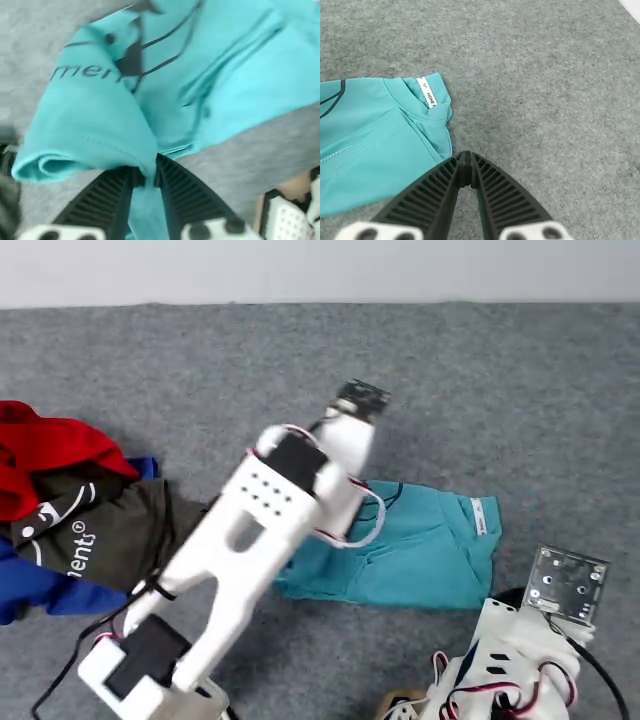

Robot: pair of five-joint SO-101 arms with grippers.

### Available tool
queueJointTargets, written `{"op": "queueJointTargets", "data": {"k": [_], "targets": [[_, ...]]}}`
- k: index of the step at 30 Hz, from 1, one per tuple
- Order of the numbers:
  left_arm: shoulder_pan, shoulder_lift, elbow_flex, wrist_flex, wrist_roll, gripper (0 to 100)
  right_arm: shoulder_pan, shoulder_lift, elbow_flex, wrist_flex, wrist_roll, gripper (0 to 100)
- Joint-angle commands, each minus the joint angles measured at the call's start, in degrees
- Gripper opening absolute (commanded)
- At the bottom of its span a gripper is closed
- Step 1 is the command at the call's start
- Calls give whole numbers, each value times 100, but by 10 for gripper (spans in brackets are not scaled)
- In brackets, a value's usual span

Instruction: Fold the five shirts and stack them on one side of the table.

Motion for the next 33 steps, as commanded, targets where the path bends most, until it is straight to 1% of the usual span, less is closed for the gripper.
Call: {"op": "queueJointTargets", "data": {"k": [1,6,10,16,20,28,30,33], "targets": [[501,-273,-356,-316,281,13,57,-4,-18,-119,-44,9],[941,220,-1112,-167,571,13,57,-4,-18,-127,-44,9],[985,1020,-2237,132,774,13,57,-4,-18,-127,-44,9],[1002,2268,-3987,510,782,13,57,-4,-18,-127,-44,9],[1160,3059,-4927,703,782,13,57,-4,-18,-127,-44,9],[1495,4404,-5947,712,738,17,57,-4,-18,-127,-44,9],[1644,4615,-6123,747,571,43,57,-4,-18,-127,-44,9],[1758,4703,-6264,747,580,115,57,-4,-18,-127,-44,9]]}}
